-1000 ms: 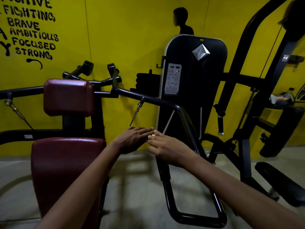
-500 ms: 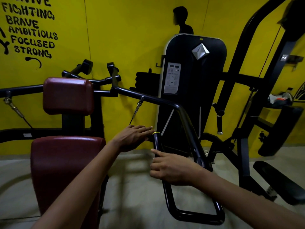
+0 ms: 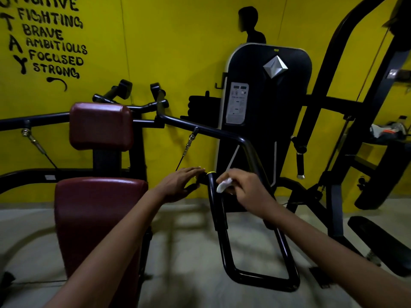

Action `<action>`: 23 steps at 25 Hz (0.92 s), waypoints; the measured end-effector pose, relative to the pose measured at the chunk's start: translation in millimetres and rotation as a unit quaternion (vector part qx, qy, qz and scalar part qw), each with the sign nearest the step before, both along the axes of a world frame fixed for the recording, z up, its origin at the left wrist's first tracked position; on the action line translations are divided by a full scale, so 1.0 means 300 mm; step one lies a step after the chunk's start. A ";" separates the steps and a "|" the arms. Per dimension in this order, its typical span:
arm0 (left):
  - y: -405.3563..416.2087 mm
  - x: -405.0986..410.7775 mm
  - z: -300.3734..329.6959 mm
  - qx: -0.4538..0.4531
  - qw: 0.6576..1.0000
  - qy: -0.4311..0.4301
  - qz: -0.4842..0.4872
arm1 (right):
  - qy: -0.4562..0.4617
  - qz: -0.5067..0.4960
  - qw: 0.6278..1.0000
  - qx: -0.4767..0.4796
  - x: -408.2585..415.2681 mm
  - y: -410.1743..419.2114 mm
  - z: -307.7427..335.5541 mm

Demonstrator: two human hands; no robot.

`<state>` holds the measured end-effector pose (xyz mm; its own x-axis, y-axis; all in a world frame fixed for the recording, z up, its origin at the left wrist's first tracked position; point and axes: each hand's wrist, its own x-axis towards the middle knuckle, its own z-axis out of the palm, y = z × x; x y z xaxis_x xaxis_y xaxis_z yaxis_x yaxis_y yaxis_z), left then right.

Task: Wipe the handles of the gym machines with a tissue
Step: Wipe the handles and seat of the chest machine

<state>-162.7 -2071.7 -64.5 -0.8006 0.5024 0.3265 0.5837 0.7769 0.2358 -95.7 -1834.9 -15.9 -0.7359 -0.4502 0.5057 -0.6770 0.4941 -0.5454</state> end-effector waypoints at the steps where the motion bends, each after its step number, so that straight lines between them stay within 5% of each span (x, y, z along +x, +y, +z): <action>1: -0.019 0.029 0.003 0.018 1.000 -0.018 0.015 | 0.001 -0.027 1.000 -0.014 -0.017 0.005 0.014; 7: -0.147 0.291 0.063 0.092 0.986 -0.053 0.128 | 0.045 -0.050 0.998 0.003 -0.036 -0.064 0.037; 23: -0.694 1.360 0.154 0.066 0.887 -0.007 0.457 | 0.153 0.246 0.956 -0.048 0.422 -0.875 0.054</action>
<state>245.4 -2279.8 -18.3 -0.8586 -0.4000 0.3207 -0.2787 0.8891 0.3631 31.0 -2097.2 0.2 -0.2585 -0.6438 0.7203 -0.9496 0.0324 -0.3119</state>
